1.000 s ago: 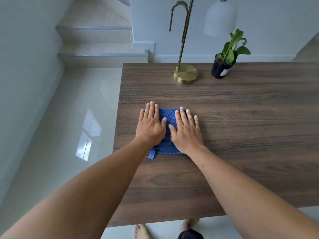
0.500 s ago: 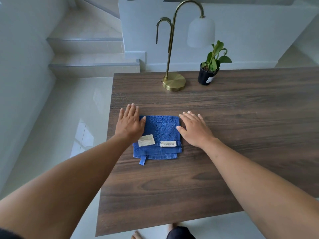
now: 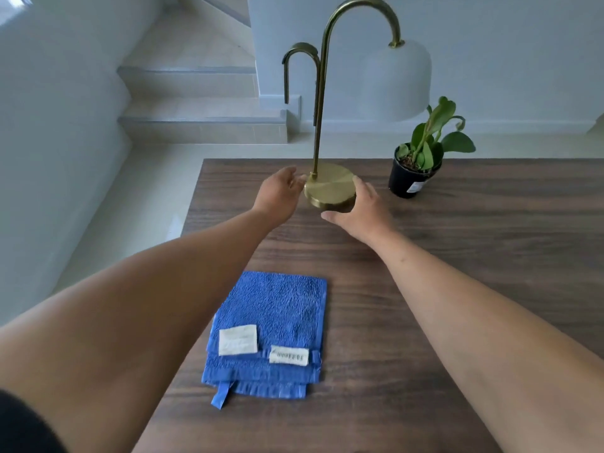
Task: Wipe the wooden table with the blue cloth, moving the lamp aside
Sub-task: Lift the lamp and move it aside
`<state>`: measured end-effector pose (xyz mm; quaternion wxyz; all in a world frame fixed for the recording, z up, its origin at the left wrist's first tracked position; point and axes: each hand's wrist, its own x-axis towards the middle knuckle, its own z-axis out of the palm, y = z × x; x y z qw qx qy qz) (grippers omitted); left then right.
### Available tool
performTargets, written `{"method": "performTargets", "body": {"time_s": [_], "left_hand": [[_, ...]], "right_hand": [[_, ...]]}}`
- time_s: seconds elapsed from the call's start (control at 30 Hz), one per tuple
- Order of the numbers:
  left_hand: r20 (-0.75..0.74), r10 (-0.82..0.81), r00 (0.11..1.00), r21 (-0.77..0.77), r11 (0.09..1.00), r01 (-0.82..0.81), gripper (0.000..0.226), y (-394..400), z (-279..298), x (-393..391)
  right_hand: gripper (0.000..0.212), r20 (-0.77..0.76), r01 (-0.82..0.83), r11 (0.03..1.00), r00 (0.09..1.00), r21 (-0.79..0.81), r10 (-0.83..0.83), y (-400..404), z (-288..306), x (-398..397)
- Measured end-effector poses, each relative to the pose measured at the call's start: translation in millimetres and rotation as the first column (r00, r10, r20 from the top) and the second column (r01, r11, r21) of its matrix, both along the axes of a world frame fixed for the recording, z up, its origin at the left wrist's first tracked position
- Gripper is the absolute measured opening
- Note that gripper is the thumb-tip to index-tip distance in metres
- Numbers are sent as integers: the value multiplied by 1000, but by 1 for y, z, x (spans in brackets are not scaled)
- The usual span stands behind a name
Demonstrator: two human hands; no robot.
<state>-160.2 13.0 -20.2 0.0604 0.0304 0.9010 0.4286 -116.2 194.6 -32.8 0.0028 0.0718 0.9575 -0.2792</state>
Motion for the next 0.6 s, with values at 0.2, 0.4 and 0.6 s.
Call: {"method": "performTargets", "body": {"time_s": [0.2, 0.4, 0.6], "left_hand": [[48, 12, 999, 188, 982, -21, 39, 32, -16, -40], [-50, 118, 992, 241, 965, -102, 10, 44, -14, -51], [-63, 142, 988, 271, 955, -120, 12, 14, -9, -50]], "right_hand": [[137, 59, -59, 998, 997, -3, 59, 9, -20, -37], [136, 1, -63, 997, 998, -51, 63, 8, -30, -44], [132, -61, -85, 991, 995, -108, 79, -17, -28, -42]]}}
